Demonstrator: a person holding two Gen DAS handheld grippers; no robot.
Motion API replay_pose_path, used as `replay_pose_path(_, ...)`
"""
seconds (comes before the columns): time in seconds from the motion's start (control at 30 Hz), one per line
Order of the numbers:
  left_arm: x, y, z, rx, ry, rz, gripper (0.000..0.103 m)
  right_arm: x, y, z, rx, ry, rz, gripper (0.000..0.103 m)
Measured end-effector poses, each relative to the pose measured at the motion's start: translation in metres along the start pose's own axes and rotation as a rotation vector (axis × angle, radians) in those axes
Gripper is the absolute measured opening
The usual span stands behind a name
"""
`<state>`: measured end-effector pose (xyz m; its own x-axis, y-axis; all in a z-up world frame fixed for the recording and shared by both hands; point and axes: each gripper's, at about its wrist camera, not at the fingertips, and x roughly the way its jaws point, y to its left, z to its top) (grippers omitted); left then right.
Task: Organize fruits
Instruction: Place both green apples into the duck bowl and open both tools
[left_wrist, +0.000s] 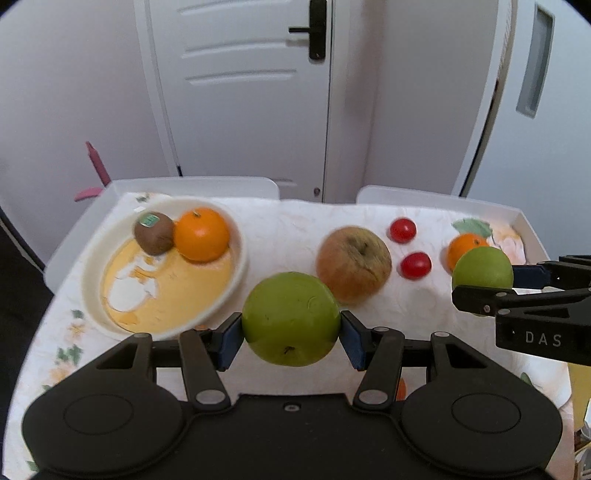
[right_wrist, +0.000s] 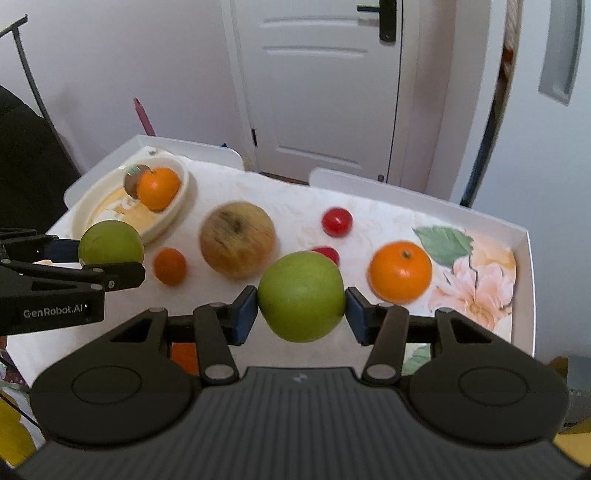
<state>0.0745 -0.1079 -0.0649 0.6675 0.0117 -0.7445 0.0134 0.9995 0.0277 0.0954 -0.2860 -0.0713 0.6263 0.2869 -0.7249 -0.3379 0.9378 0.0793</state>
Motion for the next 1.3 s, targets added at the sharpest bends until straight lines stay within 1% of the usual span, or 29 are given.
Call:
replay_pose_path(0.3,-0.039,0.043,0.011,-0.010,-0.036,0.040,0.060,-0.028,0.047,0.026,-0.019,-0.033,0.035,0.066)
replay_pose_path(0.53,-0.048,0.090,0.018,-0.007,-0.031,0.062,0.060,-0.025,0.088,0.045,-0.024,-0.047,0.065,0.066)
replay_pose_path(0.7,-0.040,0.122,0.024,0.000,-0.026,0.070,0.060,-0.013,0.114,0.054,-0.023,-0.039,0.074,0.066)
replay_pose_path(0.83,-0.028,0.142,0.030,0.021,-0.015,0.058,0.060,0.000,0.133,0.060,-0.018,-0.028,0.071,0.066)
replay_pose_path(1.07,-0.002,0.172,0.039,0.069,0.000,0.020,0.060,0.026,0.161,0.070,0.015,-0.003,0.054,0.066)
replay_pose_path(1.3,0.031,0.194,0.045,0.117,0.029,-0.016,0.060,0.055,0.181,0.075,0.042,0.031,0.030,0.066)
